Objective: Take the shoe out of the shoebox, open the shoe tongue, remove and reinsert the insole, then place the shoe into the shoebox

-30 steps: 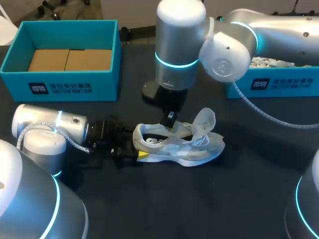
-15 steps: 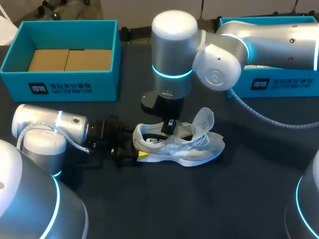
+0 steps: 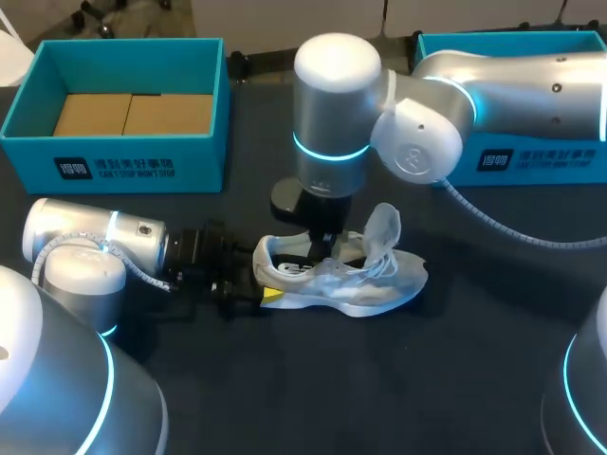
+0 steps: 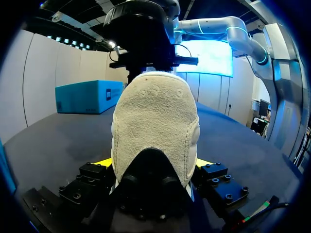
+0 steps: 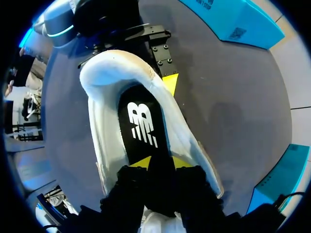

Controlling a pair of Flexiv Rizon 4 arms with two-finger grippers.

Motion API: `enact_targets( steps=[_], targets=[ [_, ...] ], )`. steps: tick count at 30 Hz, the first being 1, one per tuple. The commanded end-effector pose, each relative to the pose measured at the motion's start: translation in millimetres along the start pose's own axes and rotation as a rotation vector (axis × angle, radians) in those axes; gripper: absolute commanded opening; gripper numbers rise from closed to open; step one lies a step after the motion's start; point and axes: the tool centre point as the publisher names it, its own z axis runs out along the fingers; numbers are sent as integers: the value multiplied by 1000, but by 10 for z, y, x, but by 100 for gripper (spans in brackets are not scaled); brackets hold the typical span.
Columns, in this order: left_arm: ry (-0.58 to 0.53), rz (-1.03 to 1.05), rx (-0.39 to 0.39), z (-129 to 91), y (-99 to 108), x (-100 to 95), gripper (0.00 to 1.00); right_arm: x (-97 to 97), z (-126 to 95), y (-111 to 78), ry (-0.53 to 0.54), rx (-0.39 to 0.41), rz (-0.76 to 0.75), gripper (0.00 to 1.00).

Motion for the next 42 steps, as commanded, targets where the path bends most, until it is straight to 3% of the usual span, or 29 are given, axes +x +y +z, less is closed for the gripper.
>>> enact_targets(
  steps=[1, 7, 20, 25, 32, 42],
  targets=[
    [-2, 0, -1, 4, 9, 16, 0, 11, 3, -6, -3, 5, -6, 28],
    [-2, 0, -1, 4, 9, 16, 0, 46, 121, 46, 15, 18, -25, 29],
    [-2, 0, -1, 4, 9, 16, 0, 205, 471, 6, 97, 66, -43, 47],
    [-2, 0, -1, 4, 9, 16, 0, 283, 612, -24, 119, 82, -26, 36],
    [-2, 0, -1, 4, 9, 16, 0, 373, 647, -58, 125, 76, 10, 0],
    [-2, 0, -1, 4, 9, 16, 0, 283, 330, -296, 68, 34, 103, 0]
  ],
)
